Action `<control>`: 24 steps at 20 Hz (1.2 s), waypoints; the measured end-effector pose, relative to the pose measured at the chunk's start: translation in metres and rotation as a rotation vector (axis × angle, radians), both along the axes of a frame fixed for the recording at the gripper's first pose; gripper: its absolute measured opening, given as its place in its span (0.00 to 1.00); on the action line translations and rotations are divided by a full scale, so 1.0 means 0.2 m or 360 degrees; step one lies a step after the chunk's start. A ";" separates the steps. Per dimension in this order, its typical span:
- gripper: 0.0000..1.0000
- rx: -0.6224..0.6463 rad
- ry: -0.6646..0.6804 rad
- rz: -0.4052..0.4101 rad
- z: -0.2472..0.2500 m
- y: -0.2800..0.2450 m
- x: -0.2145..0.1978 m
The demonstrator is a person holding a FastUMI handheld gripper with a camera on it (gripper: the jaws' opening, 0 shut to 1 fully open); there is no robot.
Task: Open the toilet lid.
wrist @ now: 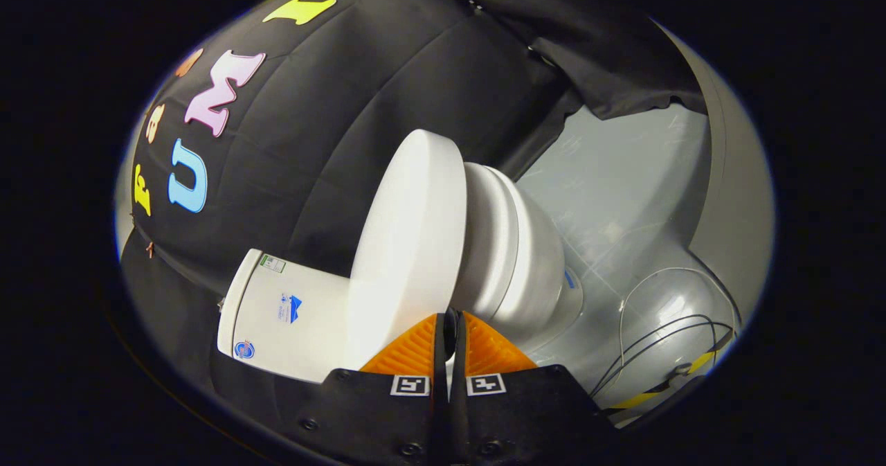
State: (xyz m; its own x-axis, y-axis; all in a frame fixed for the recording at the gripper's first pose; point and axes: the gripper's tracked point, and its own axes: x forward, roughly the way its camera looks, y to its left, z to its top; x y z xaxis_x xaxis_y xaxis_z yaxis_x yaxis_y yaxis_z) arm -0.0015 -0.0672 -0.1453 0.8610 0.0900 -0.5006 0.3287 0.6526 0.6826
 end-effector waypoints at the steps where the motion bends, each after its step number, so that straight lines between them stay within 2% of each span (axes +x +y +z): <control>1: 0.05 -0.0023 -0.0006 -0.0003 0.03 0.00 -0.01; 21: 0.05 -0.0509 -0.0062 0.0038 0.46 0.26 0.02; 24: 0.05 -0.0533 -0.0069 0.0047 0.52 0.31 0.02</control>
